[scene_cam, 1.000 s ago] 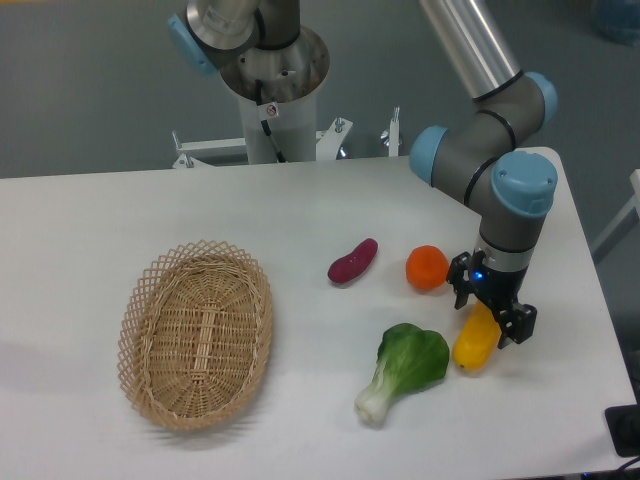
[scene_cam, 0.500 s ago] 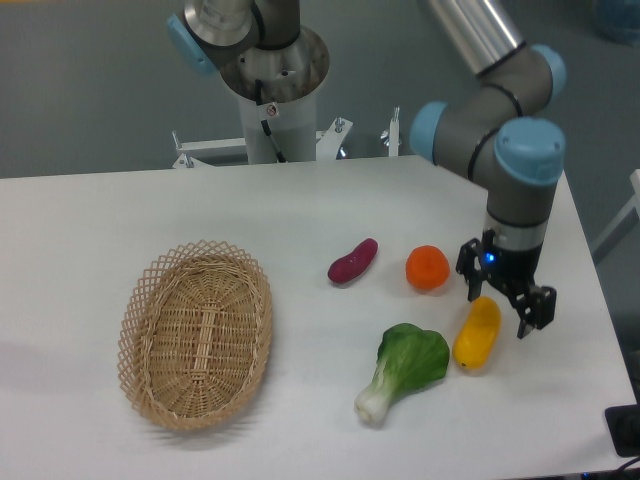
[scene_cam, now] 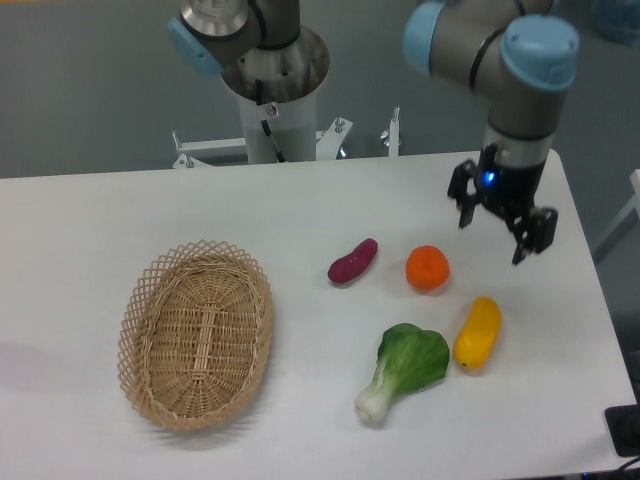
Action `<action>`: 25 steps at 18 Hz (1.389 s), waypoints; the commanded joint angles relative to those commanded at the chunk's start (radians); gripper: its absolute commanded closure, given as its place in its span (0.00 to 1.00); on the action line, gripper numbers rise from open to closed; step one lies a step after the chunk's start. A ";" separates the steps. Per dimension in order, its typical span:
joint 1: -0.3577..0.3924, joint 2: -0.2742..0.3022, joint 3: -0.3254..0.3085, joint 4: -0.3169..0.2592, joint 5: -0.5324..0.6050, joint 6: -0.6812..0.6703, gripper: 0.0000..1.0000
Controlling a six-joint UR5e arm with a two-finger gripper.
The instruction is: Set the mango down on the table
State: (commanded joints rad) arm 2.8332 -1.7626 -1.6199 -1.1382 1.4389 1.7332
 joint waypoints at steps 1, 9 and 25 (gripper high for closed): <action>0.018 0.005 0.000 -0.002 0.002 0.023 0.00; 0.083 0.025 -0.008 -0.012 0.021 0.117 0.00; 0.083 0.026 -0.008 -0.005 0.021 0.114 0.00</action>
